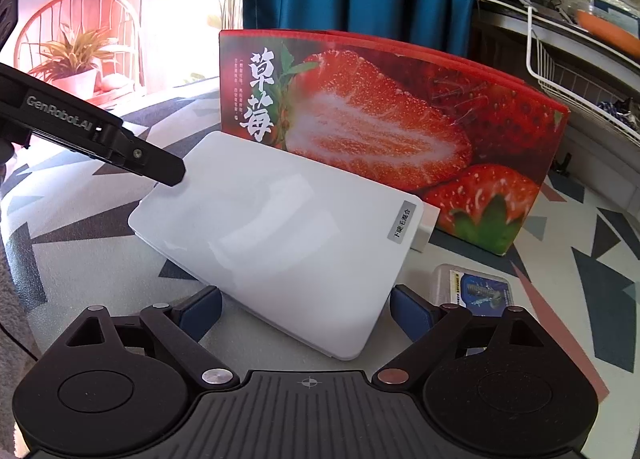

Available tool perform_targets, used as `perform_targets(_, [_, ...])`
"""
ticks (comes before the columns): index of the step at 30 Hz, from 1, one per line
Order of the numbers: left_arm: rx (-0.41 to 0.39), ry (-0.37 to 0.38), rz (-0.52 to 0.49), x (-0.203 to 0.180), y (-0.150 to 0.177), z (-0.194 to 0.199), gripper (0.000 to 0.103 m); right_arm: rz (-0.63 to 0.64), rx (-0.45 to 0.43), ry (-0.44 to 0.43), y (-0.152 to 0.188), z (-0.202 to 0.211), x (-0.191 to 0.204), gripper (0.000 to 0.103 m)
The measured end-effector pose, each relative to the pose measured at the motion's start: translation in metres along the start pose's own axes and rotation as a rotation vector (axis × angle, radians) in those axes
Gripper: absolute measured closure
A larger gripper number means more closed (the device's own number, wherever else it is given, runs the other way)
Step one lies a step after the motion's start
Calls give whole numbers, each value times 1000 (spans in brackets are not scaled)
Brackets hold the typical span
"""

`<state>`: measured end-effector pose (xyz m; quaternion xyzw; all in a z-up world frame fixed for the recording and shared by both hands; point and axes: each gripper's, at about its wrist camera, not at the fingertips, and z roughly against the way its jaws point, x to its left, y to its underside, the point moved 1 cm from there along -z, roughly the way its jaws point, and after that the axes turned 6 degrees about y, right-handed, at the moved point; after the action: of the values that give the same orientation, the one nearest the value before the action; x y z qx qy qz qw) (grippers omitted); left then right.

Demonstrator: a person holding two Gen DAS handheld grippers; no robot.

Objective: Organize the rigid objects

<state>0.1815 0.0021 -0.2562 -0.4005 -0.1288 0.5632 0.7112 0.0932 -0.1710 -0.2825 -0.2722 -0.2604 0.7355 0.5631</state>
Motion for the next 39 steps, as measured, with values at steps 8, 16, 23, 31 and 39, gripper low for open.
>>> perform_targets(8, [8,39,58,8,-1,-11,51,-2,-1,-5,1,-1,-1,14])
perform_targets(16, [-23,70,67,3,-4,-12,51,-5,-2,-7,0,-1,-1,15])
perform_targets(23, [-33,75,61,2,-4,-14,50,-8,-1,-5,0,-2,-1,15])
perform_targets(31, [-53,50,-11,-4,-1,-17,47,-19,-2,-3,1,-2,-3,17])
perform_targets(39, [-44,43,-19,-1,-2,-23,45,-26,1,-10,1,-2,-4,20])
